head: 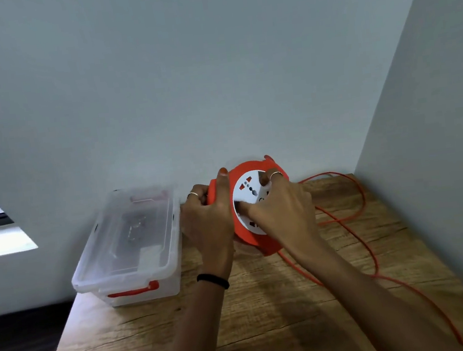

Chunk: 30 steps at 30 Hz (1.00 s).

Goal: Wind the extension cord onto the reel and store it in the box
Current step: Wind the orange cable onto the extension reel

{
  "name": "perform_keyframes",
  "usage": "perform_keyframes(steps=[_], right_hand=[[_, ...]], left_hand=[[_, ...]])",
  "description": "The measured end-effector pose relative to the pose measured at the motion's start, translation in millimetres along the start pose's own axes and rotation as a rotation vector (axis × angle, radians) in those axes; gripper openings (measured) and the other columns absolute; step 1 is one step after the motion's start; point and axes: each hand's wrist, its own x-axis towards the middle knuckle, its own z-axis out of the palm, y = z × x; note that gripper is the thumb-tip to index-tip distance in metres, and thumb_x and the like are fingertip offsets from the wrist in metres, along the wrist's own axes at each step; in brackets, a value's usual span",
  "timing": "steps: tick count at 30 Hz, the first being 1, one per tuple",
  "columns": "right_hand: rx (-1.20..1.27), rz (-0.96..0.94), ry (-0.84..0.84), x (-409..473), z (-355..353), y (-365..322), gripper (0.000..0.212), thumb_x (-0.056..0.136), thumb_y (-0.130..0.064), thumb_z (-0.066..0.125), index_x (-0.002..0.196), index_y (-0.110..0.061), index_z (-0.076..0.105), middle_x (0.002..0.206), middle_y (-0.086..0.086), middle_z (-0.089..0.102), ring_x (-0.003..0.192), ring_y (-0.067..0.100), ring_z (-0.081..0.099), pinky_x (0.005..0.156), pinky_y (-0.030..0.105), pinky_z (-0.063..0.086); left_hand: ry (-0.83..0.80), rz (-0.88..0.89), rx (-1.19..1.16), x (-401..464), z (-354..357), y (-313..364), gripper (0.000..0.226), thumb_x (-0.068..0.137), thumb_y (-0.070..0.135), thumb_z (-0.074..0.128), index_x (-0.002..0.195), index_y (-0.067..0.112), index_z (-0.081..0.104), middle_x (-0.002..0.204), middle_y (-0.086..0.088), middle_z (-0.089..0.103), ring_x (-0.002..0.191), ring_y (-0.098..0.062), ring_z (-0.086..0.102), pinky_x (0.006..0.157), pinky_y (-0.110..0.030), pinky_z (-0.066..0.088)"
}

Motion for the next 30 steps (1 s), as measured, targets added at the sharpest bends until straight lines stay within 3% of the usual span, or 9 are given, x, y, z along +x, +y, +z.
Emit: perform_keyframes(steps=[3, 6, 8, 10, 14, 19, 24, 27, 30], right_hand=[[-0.004, -0.098, -0.099, 0, -13, 3, 0.065, 0.078, -0.053, 0.066, 0.131, -0.018, 0.051, 0.117, 0.002, 0.065, 0.110, 0.021, 0.059, 0.084, 0.029, 0.046], [0.003, -0.288, -0.093, 4, -37, 15, 0.035, 0.083, -0.039, 0.067, 0.115, -0.025, 0.062, 0.083, -0.008, 0.063, 0.079, 0.008, 0.061, 0.071, 0.023, 0.045], [-0.086, -0.470, -0.086, 7, -49, 24, 0.033, 0.083, -0.027, 0.067, 0.116, -0.026, 0.062, 0.094, -0.010, 0.056, 0.075, 0.010, 0.059, 0.068, 0.028, 0.048], [-0.251, -0.687, -0.151, 10, -56, 30, 0.045, 0.081, -0.020, 0.070, 0.124, -0.026, 0.059, 0.116, -0.003, 0.054, 0.081, 0.021, 0.062, 0.069, 0.030, 0.048], [-0.644, -1.011, -0.155, 13, -59, 33, 0.067, 0.067, -0.016, 0.081, 0.128, -0.027, 0.056, 0.132, 0.009, 0.054, 0.110, 0.033, 0.057, 0.088, 0.043, 0.046], [-0.755, -1.084, -0.151, 7, -58, 25, 0.072, 0.070, -0.015, 0.074, 0.136, -0.025, 0.047, 0.131, 0.012, 0.052, 0.091, 0.034, 0.062, 0.083, 0.048, 0.048], [-0.756, -1.082, -0.147, 9, -56, 19, 0.068, 0.065, -0.015, 0.071, 0.129, -0.021, 0.052, 0.123, 0.016, 0.053, 0.070, 0.033, 0.061, 0.071, 0.046, 0.048], [-0.749, -1.169, -0.156, 12, -62, 12, 0.056, 0.058, -0.023, 0.067, 0.114, -0.020, 0.061, 0.108, 0.011, 0.057, 0.053, 0.026, 0.054, 0.063, 0.037, 0.043], [-0.731, -1.202, -0.212, 14, -62, 8, 0.050, 0.059, -0.027, 0.056, 0.107, -0.016, 0.062, 0.101, 0.009, 0.058, 0.048, 0.026, 0.053, 0.057, 0.035, 0.044]], left_hand=[[-0.008, -0.069, -0.007, 3, -5, -4, 0.047, 0.086, 0.048, 0.062, 0.065, 0.005, 0.060, 0.063, -0.009, 0.066, 0.060, -0.025, 0.064, 0.058, -0.035, 0.053], [-0.053, -0.133, -0.062, 10, -11, -4, 0.048, 0.087, 0.046, 0.063, 0.066, 0.002, 0.059, 0.063, -0.009, 0.066, 0.054, -0.018, 0.063, 0.052, -0.026, 0.050], [-0.096, -0.138, -0.060, 15, -14, -1, 0.047, 0.087, 0.045, 0.063, 0.063, 0.005, 0.057, 0.061, -0.007, 0.065, 0.052, -0.013, 0.060, 0.053, -0.025, 0.049], [-0.136, -0.138, -0.084, 18, -17, 2, 0.052, 0.086, 0.046, 0.064, 0.063, 0.000, 0.056, 0.062, -0.013, 0.065, 0.054, -0.023, 0.061, 0.055, -0.030, 0.049], [-0.209, -0.132, -0.118, 16, -20, 9, 0.058, 0.081, 0.052, 0.066, 0.063, -0.001, 0.054, 0.061, -0.017, 0.063, 0.059, -0.036, 0.062, 0.058, -0.043, 0.053], [-0.289, -0.140, -0.195, 11, -20, 15, 0.069, 0.073, 0.059, 0.067, 0.067, -0.007, 0.050, 0.067, -0.030, 0.057, 0.061, -0.045, 0.058, 0.058, -0.053, 0.052], [-0.335, -0.142, -0.220, 11, -19, 17, 0.049, 0.081, 0.049, 0.068, 0.055, 0.009, 0.056, 0.054, -0.008, 0.060, 0.053, -0.028, 0.061, 0.059, -0.043, 0.053], [-0.355, -0.099, -0.207, 11, -19, 18, 0.056, 0.077, 0.053, 0.069, 0.053, 0.006, 0.048, 0.050, -0.008, 0.052, 0.050, -0.026, 0.053, 0.057, -0.043, 0.049], [-0.352, -0.027, -0.163, 10, -19, 21, 0.056, 0.081, 0.048, 0.069, 0.054, 0.005, 0.047, 0.049, -0.008, 0.049, 0.048, -0.023, 0.050, 0.054, -0.039, 0.046]])
